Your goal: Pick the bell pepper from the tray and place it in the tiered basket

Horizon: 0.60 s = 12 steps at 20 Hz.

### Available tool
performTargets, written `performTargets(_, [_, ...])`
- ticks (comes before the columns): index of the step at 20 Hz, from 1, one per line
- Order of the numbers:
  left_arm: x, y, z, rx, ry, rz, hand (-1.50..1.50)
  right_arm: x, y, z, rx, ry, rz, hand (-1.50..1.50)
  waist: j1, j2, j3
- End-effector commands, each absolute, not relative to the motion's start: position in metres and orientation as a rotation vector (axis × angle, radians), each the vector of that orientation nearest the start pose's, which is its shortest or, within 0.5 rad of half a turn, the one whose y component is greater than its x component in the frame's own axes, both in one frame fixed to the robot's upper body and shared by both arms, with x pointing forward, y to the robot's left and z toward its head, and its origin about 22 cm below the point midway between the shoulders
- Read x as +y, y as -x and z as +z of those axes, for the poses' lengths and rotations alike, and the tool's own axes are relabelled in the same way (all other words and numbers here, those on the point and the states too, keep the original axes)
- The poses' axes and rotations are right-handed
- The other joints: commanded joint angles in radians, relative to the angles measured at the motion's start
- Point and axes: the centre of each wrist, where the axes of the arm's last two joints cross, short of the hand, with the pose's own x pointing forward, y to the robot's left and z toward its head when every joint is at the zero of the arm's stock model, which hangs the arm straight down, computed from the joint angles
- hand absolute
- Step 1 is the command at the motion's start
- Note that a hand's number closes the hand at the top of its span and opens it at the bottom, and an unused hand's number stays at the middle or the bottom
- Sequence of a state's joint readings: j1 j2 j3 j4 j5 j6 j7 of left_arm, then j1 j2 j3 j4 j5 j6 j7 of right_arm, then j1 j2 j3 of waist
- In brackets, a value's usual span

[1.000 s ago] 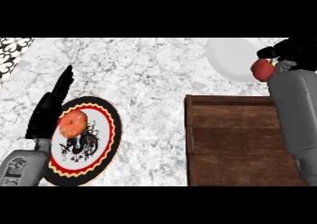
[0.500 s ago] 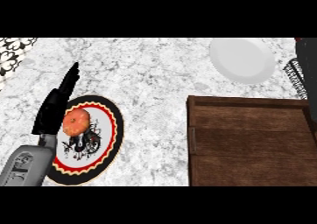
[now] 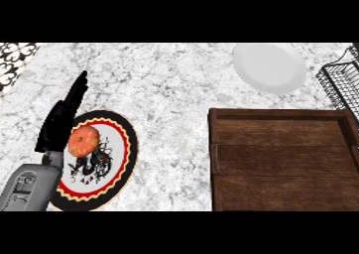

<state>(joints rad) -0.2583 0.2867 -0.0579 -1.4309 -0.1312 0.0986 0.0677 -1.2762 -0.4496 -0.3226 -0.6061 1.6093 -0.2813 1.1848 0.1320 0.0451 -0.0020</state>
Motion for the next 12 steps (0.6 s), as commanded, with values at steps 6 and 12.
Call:
performTargets(6, [0.268,-0.305,0.047,-1.604,-0.362,-0.297,0.0,-0.295,-0.47,0.274,-0.481,1.864,-0.26,1.5,-0.029,-0.001,0.001])
performTargets(12, [0.284,-0.299,0.054,-1.6,-0.392,-0.3,0.0,-0.329,-0.465,0.258,-0.161,1.956,-0.146,1.5,-0.044,-0.017,0.001])
